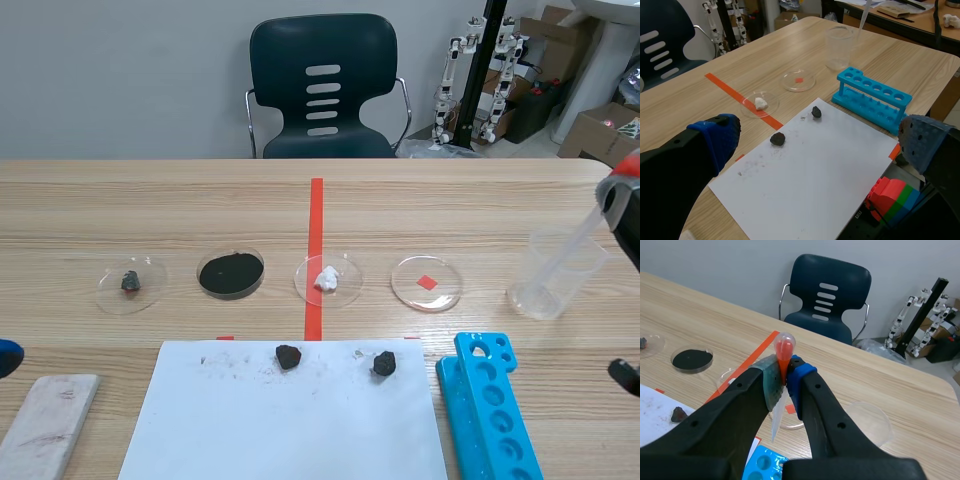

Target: Draw acid from the petri dish

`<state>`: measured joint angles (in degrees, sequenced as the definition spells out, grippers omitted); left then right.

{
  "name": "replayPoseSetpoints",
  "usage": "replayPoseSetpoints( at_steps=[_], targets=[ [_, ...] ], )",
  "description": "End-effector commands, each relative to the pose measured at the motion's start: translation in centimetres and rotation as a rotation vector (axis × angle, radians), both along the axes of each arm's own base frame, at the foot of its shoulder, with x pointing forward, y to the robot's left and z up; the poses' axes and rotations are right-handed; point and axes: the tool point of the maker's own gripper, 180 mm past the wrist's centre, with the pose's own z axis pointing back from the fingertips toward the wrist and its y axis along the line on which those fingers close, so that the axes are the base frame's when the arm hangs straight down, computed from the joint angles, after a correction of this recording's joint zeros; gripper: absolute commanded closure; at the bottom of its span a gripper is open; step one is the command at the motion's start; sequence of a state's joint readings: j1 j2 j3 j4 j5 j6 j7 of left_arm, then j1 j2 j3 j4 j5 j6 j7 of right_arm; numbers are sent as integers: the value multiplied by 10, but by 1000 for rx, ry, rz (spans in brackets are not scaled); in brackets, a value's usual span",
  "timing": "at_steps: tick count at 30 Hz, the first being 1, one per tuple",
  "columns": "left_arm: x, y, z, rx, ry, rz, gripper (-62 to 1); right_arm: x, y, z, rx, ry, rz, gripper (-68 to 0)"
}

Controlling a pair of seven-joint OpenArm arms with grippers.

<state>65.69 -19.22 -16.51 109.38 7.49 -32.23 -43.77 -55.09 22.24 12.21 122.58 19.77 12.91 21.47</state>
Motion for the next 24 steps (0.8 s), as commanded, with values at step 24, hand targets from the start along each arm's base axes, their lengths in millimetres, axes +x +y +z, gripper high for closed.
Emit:
replayPoseSetpoints(
  at_steps=[24],
  targets=[
    [2, -3, 9, -36, -21, -4, -623, 46, -9, 32, -56, -120, -42, -9]
  ],
)
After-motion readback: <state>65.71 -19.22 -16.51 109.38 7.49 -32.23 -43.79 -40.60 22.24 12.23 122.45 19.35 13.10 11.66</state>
